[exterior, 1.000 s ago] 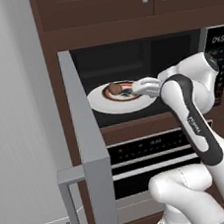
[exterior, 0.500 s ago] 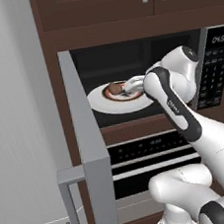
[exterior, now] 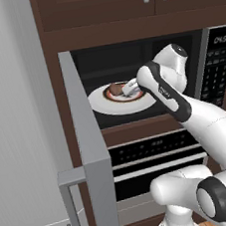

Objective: Retrieve the reheated potato from the microwave, then place the potato, cheese, and condiment on the cutting board.

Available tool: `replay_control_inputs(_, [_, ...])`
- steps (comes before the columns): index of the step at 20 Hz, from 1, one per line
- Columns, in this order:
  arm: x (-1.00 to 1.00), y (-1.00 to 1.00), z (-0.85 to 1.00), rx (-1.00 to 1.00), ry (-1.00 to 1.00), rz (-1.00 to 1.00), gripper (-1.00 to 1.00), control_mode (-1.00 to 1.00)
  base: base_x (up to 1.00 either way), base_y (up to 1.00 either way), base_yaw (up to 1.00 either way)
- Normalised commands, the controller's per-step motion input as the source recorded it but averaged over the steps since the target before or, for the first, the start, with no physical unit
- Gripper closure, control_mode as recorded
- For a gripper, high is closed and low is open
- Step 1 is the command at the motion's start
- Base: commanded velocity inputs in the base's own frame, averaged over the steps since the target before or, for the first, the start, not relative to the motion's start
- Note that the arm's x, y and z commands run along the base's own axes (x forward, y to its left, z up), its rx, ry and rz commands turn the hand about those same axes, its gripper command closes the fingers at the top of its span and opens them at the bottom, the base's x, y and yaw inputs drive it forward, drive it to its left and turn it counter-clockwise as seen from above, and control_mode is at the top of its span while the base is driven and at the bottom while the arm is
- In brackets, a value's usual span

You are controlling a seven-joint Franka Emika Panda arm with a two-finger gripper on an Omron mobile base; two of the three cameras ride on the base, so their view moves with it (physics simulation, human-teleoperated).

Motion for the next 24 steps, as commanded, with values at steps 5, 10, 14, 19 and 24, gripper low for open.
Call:
replay_control_inputs(5, [0.47,0.09,-0.16,0.0,-0.01,0.0,-1.0,-1.0,0.0,0.0,0.0])
replay_control_inputs(10, [0.39,0.11,-0.14,0.0,-0.09,-0.04,-1.0,-1.0,0.0,0.0,0.0])
replay_control_inputs(14, [0.41,0.03,-0.1,0.0,-0.03,-0.06,-1.0,-1.0,0.0,0.0,0.0])
replay_control_inputs(19, [0.44,0.0,-0.06,0.0,0.0,-0.08,-1.0,-1.0,0.0,0.0,0.0])
replay_control_inputs(24, [0.33,0.03,-0.1,0.0,0.0,-0.03,-1.0,-1.0,0.0,0.0,0.0])
